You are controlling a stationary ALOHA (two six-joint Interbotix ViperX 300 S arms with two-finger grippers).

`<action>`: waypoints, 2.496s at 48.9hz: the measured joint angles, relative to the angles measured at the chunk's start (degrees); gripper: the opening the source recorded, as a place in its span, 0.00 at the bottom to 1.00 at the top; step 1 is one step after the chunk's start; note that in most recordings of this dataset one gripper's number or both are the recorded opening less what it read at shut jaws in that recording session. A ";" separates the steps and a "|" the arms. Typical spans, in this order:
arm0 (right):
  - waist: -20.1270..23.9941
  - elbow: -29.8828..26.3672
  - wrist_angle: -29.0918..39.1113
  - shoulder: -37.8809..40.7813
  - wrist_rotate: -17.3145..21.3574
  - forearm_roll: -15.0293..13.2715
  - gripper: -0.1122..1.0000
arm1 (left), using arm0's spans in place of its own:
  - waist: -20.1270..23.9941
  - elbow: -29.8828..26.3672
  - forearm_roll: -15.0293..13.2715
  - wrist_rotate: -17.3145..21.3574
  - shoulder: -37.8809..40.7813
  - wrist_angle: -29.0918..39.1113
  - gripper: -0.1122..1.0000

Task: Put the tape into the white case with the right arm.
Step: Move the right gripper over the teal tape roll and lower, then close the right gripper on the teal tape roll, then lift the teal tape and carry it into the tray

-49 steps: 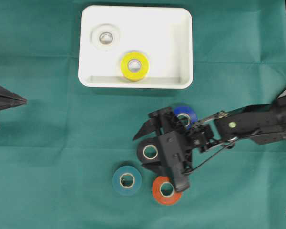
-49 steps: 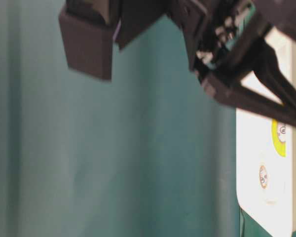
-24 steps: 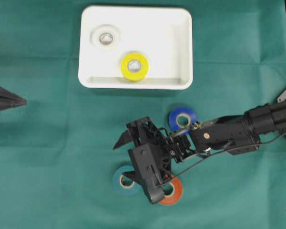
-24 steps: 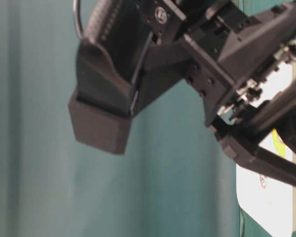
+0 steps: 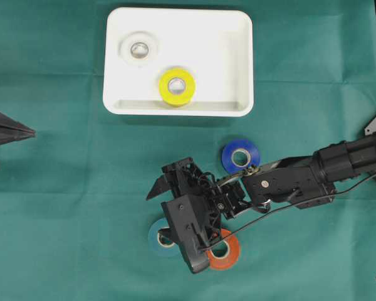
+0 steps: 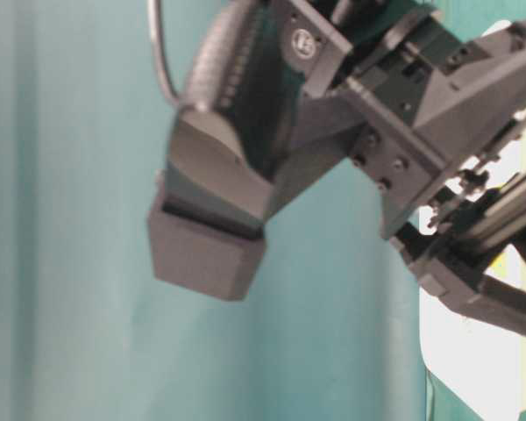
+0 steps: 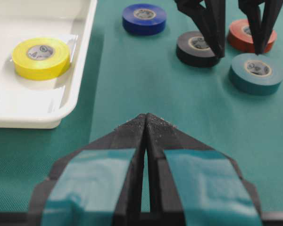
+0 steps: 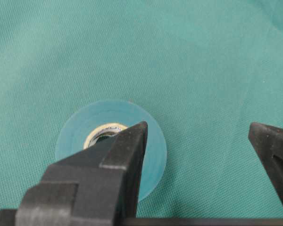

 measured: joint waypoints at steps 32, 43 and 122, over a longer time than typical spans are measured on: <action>0.70 -1.93 0.00 5.63 0.00 0.09 0.69 | 0.00 0.00 0.00 0.09 0.00 0.00 0.10; 0.70 -2.20 0.09 5.80 0.09 0.00 0.68 | -0.09 0.00 0.09 0.09 0.00 0.00 0.10; 1.49 -4.66 15.21 -1.32 -0.09 0.00 0.10 | 0.00 0.00 0.00 0.09 0.00 0.00 0.10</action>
